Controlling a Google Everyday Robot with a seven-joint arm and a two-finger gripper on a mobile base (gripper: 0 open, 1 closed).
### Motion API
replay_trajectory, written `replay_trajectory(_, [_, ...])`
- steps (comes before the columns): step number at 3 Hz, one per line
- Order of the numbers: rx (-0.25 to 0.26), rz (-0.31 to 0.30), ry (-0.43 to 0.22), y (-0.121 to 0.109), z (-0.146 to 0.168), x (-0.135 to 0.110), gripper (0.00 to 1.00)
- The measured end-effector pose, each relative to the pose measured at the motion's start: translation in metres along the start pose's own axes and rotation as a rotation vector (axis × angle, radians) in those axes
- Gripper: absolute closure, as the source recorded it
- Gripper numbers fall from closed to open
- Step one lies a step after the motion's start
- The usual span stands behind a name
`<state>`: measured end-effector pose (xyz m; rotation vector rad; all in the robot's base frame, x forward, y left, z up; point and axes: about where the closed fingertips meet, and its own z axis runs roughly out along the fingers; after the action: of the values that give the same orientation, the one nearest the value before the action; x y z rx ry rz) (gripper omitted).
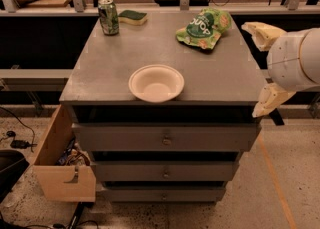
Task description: Move paper bowl near green can
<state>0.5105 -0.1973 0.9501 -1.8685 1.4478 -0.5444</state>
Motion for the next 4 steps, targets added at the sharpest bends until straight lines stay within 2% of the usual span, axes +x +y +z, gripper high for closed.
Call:
replay_trajectory(1, [0.036,-0.059,0.005,-0.001,0.006,-0.024,0.0])
replay_trajectory(3, [0.091,-0.183,-0.117,-0.002,0.04,-0.095,0.0])
replay_trajectory(4, [0.104,-0.207,-0.182,-0.003,0.062,-0.122,0.0])
